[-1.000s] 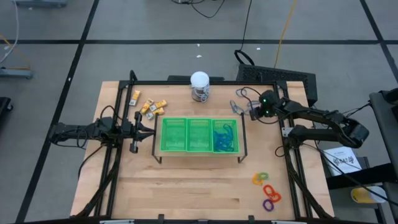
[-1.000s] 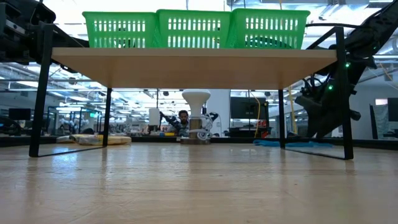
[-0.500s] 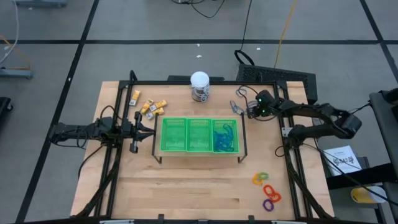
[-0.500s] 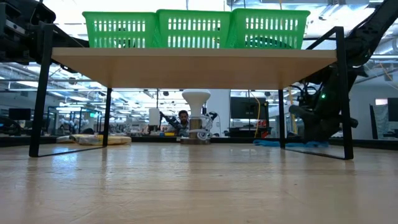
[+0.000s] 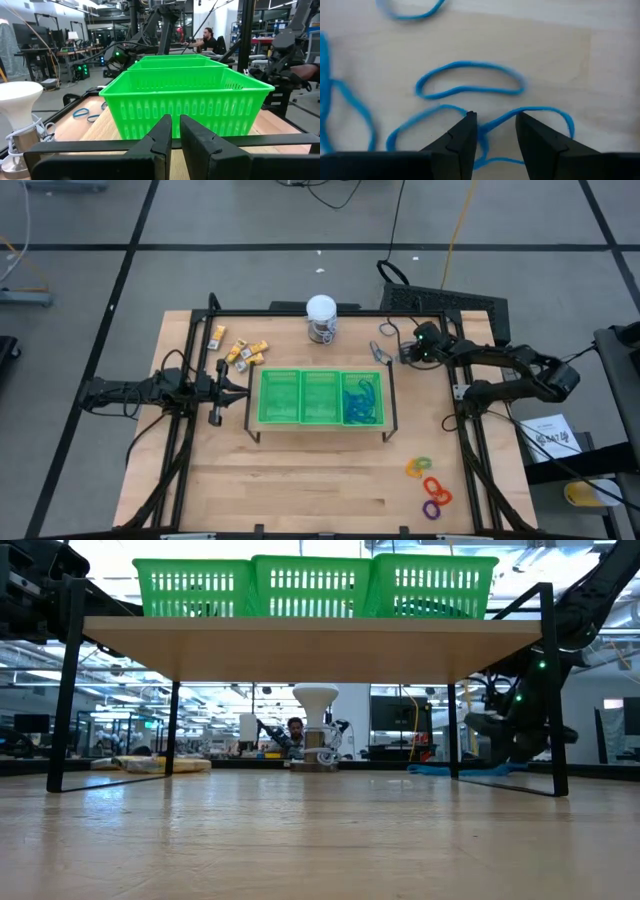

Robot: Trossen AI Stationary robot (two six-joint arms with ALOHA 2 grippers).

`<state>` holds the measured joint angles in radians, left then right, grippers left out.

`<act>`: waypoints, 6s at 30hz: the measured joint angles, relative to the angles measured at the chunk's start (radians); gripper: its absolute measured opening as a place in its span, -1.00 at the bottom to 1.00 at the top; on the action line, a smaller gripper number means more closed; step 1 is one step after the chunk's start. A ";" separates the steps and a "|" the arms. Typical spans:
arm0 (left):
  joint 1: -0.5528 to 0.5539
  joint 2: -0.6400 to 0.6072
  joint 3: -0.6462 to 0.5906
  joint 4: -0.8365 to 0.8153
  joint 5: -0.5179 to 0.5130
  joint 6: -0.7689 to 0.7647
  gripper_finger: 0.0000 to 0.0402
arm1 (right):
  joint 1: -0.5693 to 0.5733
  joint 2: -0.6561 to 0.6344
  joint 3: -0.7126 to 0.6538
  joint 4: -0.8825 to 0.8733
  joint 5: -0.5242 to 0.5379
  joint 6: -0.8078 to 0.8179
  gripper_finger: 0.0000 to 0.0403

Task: Pick & Place Office Desk Supplies
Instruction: Put the blue rubber band into the right green bin on the shelf

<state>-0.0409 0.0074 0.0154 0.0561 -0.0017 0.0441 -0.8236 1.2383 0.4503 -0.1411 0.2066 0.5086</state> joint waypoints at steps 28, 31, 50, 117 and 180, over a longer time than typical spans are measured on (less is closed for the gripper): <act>0.000 0.000 0.000 0.000 0.000 0.000 -0.78 | -0.039 -0.002 -0.029 0.103 -0.054 -0.004 -0.72; 0.000 0.000 0.000 0.000 0.000 0.000 -0.78 | -0.039 -0.002 -0.028 0.100 -0.075 -0.003 -0.61; 0.000 0.000 0.000 0.000 0.000 0.000 -0.78 | -0.033 -0.003 -0.026 0.050 -0.101 0.025 -0.28; 0.000 0.000 0.000 0.000 0.000 0.000 -0.78 | 0.567 -0.495 0.137 0.372 -0.156 -0.234 -1.00; 0.000 0.000 0.000 0.000 0.000 0.000 -0.78 | 0.414 -0.473 0.197 -0.104 0.446 -0.214 -0.34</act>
<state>-0.0410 0.0071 0.0154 0.0563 -0.0017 0.0441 -0.4092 0.7649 0.6474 -0.2449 0.6524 0.2950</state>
